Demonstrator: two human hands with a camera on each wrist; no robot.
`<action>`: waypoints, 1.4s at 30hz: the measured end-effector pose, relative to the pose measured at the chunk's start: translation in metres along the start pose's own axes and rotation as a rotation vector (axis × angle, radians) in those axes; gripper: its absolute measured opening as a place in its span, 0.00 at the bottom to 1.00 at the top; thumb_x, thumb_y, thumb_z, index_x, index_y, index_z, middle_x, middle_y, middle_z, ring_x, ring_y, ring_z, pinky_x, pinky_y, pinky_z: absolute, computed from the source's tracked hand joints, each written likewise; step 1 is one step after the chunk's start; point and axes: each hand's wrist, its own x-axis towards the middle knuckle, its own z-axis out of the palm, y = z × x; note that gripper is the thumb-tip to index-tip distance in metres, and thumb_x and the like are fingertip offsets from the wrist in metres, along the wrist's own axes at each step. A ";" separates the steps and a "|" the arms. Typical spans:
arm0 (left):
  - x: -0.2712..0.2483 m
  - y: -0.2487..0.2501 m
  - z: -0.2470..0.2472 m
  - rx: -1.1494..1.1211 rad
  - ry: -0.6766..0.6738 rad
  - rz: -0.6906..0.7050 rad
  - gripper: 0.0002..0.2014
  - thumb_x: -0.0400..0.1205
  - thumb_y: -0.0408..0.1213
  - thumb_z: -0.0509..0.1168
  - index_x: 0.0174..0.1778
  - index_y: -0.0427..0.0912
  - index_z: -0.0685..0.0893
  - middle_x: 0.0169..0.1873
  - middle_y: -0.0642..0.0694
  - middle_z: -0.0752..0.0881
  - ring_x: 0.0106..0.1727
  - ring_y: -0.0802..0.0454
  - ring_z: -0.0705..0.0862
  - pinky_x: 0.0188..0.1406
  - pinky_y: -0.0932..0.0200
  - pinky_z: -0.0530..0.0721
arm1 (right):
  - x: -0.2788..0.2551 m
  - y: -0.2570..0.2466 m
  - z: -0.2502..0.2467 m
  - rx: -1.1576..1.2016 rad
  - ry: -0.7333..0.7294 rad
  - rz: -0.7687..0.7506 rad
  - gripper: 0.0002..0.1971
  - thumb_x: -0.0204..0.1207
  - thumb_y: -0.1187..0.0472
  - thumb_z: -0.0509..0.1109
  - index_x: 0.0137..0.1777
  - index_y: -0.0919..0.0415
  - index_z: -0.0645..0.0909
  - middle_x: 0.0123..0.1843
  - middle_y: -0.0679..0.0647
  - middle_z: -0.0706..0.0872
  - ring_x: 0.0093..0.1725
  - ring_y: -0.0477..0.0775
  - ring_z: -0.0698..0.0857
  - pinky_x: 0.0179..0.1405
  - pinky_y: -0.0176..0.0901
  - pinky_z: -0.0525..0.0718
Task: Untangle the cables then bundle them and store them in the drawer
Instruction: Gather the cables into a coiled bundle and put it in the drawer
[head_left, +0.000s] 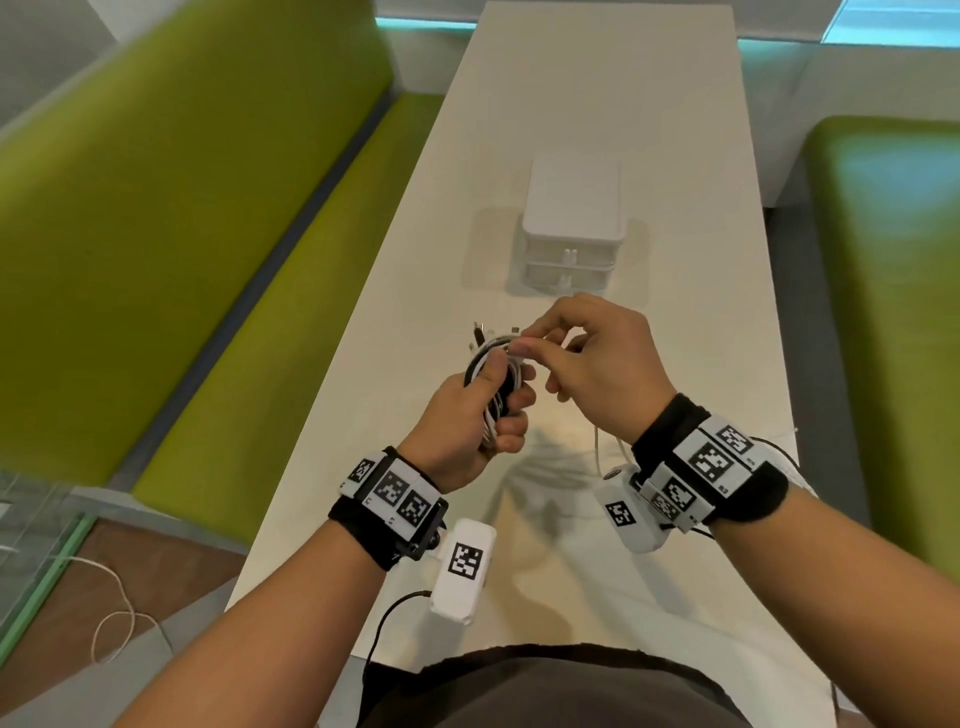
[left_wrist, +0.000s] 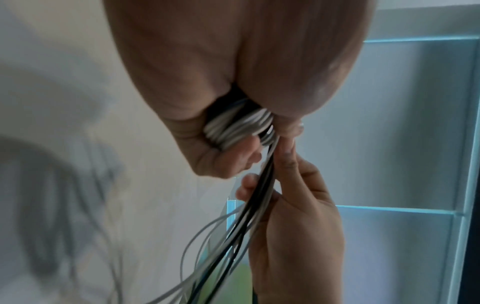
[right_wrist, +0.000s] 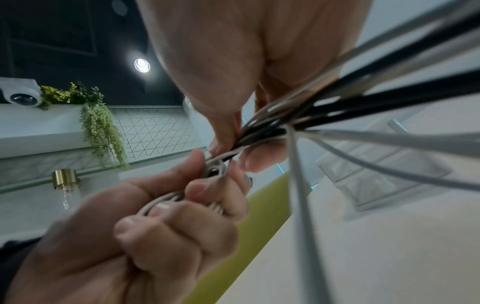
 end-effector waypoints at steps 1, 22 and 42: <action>0.001 -0.001 0.001 -0.039 -0.003 0.017 0.24 0.86 0.57 0.58 0.59 0.37 0.79 0.34 0.47 0.74 0.29 0.54 0.67 0.24 0.65 0.70 | -0.001 0.002 0.003 -0.004 0.010 0.001 0.05 0.74 0.55 0.83 0.41 0.53 0.90 0.40 0.52 0.84 0.28 0.60 0.87 0.29 0.55 0.88; 0.002 -0.010 0.010 -0.195 0.213 0.127 0.32 0.80 0.55 0.63 0.72 0.33 0.79 0.69 0.33 0.85 0.72 0.40 0.83 0.76 0.47 0.77 | -0.008 0.001 0.011 -0.157 0.023 0.156 0.02 0.73 0.56 0.82 0.42 0.50 0.92 0.34 0.35 0.89 0.38 0.39 0.89 0.47 0.34 0.86; 0.006 0.011 0.005 -0.121 0.230 0.262 0.14 0.88 0.47 0.62 0.49 0.38 0.79 0.37 0.42 0.80 0.44 0.42 0.82 0.50 0.49 0.84 | -0.031 0.020 0.014 -0.001 -0.239 0.157 0.27 0.75 0.32 0.73 0.59 0.52 0.71 0.56 0.50 0.83 0.56 0.48 0.84 0.59 0.50 0.84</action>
